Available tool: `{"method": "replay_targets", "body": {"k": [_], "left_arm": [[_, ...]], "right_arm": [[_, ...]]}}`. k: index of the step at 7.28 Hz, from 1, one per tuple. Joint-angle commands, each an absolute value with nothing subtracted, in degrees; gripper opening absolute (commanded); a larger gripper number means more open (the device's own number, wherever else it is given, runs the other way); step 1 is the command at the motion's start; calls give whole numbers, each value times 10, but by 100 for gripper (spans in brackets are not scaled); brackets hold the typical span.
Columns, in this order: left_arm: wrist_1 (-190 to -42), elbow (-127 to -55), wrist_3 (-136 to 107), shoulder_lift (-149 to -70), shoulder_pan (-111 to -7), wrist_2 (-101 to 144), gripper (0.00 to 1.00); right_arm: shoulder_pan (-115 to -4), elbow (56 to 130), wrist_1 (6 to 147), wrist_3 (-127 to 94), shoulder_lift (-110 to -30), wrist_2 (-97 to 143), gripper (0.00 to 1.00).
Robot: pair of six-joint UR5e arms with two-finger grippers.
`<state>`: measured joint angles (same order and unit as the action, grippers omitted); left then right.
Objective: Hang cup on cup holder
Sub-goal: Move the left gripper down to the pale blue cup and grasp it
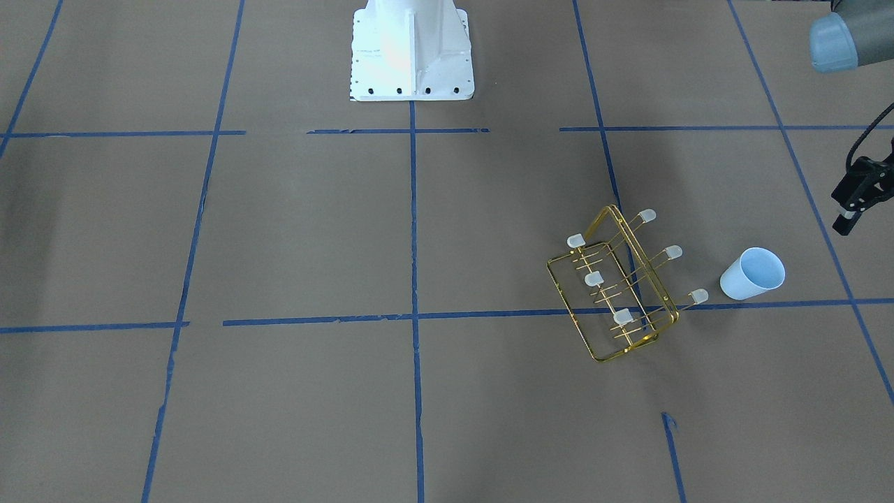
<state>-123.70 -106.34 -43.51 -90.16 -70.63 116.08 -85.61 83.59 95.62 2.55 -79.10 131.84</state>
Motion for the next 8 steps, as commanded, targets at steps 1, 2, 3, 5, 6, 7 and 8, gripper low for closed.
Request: {"method": "replay_targets", "body": {"k": [1, 2, 3, 5, 6, 7, 8], "left_arm": [[-1326, -1070, -488, -865, -645, 1044, 100], [-1330, -1078, -530, -855, -607, 988, 100], [-1345, -1086, -543, -835, -574, 926, 100], [-1409, -1089, -602, -798, -504, 825, 100], [-1440, -1084, -640, -784, -456, 751, 100], [-1454, -1078, -672, -773, -412, 691, 100], [-1475, -1053, -696, -771, -380, 633, 100]], "right_arm": [[-856, 836, 956, 25, -791, 1318, 100], [-856, 836, 956, 25, -791, 1318, 100], [-856, 836, 956, 25, -791, 1318, 100], [-856, 836, 956, 25, -791, 1318, 100], [-856, 836, 956, 25, -791, 1318, 100], [-856, 836, 956, 25, -791, 1318, 100], [-856, 836, 956, 25, -791, 1318, 100]]}}
